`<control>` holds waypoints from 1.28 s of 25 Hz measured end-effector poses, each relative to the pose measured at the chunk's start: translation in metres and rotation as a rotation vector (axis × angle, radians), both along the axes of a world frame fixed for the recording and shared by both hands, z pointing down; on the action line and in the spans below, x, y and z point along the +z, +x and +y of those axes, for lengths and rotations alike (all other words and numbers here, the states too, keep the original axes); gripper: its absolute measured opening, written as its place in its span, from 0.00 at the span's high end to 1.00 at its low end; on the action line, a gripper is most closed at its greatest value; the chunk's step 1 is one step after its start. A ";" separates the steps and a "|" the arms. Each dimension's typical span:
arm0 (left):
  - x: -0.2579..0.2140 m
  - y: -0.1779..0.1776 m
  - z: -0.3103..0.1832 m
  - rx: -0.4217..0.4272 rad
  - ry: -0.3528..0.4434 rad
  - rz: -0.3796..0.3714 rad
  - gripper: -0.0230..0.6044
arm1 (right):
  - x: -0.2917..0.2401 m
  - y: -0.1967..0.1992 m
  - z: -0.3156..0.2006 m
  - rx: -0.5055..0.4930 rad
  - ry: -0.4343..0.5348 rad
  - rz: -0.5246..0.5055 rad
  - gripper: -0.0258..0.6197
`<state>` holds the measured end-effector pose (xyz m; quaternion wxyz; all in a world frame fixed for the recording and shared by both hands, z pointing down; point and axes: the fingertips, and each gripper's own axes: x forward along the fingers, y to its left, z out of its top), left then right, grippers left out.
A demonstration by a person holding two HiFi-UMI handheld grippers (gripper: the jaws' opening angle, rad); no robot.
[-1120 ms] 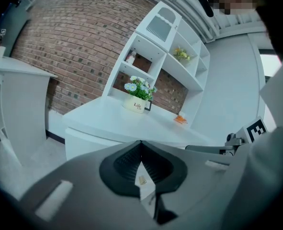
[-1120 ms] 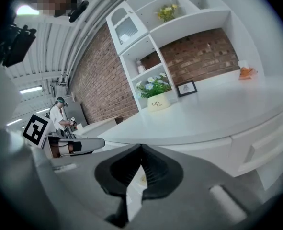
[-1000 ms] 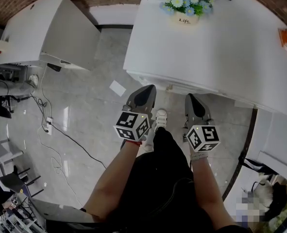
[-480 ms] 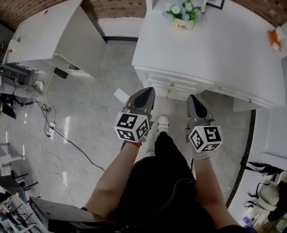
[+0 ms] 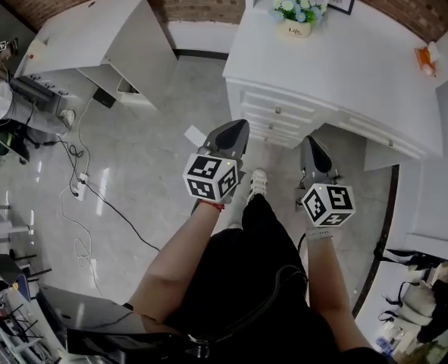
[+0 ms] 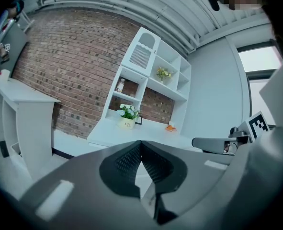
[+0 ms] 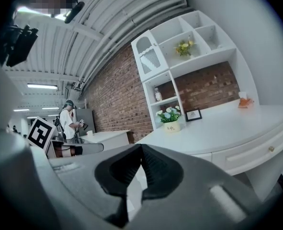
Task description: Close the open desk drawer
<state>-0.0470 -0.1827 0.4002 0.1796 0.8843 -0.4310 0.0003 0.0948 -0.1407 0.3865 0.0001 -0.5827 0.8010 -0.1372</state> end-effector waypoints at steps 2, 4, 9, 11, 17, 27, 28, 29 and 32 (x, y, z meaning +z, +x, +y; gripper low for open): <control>-0.001 -0.003 0.011 0.002 0.000 0.000 0.96 | -0.004 -0.004 0.012 -0.001 0.008 0.004 0.96; -0.004 -0.006 0.023 -0.001 0.004 0.003 0.96 | -0.007 -0.006 0.024 -0.004 0.014 0.009 0.96; -0.016 -0.012 0.051 -0.008 0.025 0.009 0.96 | -0.020 -0.008 0.050 -0.006 0.035 0.011 0.96; -0.019 -0.013 0.061 -0.010 0.029 0.008 0.96 | -0.023 -0.008 0.060 -0.010 0.042 0.009 0.96; -0.031 -0.017 0.088 -0.009 0.045 -0.017 0.96 | -0.031 -0.005 0.081 -0.022 0.036 0.007 0.96; -0.057 -0.009 0.120 -0.060 0.056 -0.003 0.96 | -0.053 0.013 0.113 -0.075 0.037 0.027 0.96; -0.058 -0.006 0.125 -0.066 0.054 0.002 0.96 | -0.055 0.016 0.118 -0.082 0.037 0.028 0.96; -0.060 -0.002 0.130 -0.070 0.053 0.006 0.96 | -0.057 0.019 0.123 -0.089 0.036 0.029 0.96; -0.065 0.008 0.141 -0.084 0.054 0.017 0.96 | -0.061 0.028 0.135 -0.105 0.033 0.032 0.96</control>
